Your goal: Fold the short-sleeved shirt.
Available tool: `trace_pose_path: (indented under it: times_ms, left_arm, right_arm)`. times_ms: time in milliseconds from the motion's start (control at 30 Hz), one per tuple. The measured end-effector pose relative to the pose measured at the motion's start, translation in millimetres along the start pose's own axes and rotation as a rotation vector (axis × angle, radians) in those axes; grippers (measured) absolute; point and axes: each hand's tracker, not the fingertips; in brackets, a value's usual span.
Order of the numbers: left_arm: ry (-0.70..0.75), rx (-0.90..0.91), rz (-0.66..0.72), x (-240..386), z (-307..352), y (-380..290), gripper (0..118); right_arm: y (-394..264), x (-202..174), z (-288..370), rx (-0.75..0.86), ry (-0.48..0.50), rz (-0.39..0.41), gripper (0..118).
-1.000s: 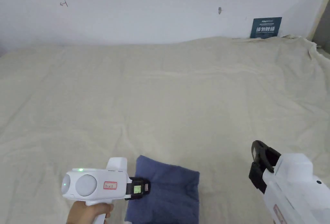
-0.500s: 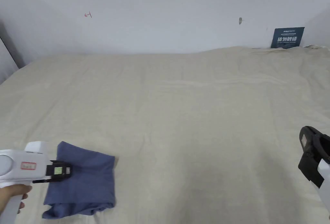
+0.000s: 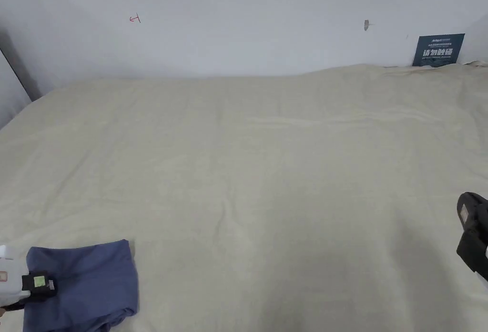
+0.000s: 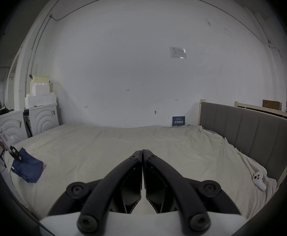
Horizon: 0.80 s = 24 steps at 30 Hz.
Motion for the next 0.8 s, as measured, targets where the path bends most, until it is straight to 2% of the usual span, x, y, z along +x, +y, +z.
trace_pose_path:
  times_ms: [133, 167, 200, 233, 300, 367, 400, 567, 800]
  left_arm:
    - [0.030, -0.003, 0.025, -1, -4, -1, 22]
    - [0.043, -0.003, 0.026, 1, -5, -3, 25]
    - [0.054, -0.002, 0.023, 0, -6, -2, 32]
    - [0.074, 0.006, 0.009, 2, -6, -3, 46]
    - [0.141, 0.028, -0.028, 6, -6, -6, 72]
    - [0.186, 0.049, -0.021, 7, -4, -7, 106]
    - [0.196, 0.049, -0.014, 9, -3, -7, 116]
    - [0.206, 0.210, -0.007, 21, 33, -7, 118]
    - [0.141, 0.489, -0.038, 65, 113, -10, 118]
  right_arm:
    - [1, -1, 4, -0.006, 0.017, 0.001, 0]
    - [1, -1, 3, -0.006, 0.020, 0.001, 0]
    - [1, -1, 3, -0.006, 0.021, 0.001, 0]
    - [1, -1, 4, -0.005, 0.025, -0.001, 0]
    - [-11, 1, -41, -0.003, 0.029, -0.002, 0]
    - [-10, 2, -41, -0.002, 0.034, -0.003, 0]
    - [-6, 0, -38, -0.001, 0.035, -0.003, 0]
    - [7, 1, -29, 0.003, 0.037, -0.004, 0]
    - [22, 1, -25, 0.011, 0.022, 0.011, 0]
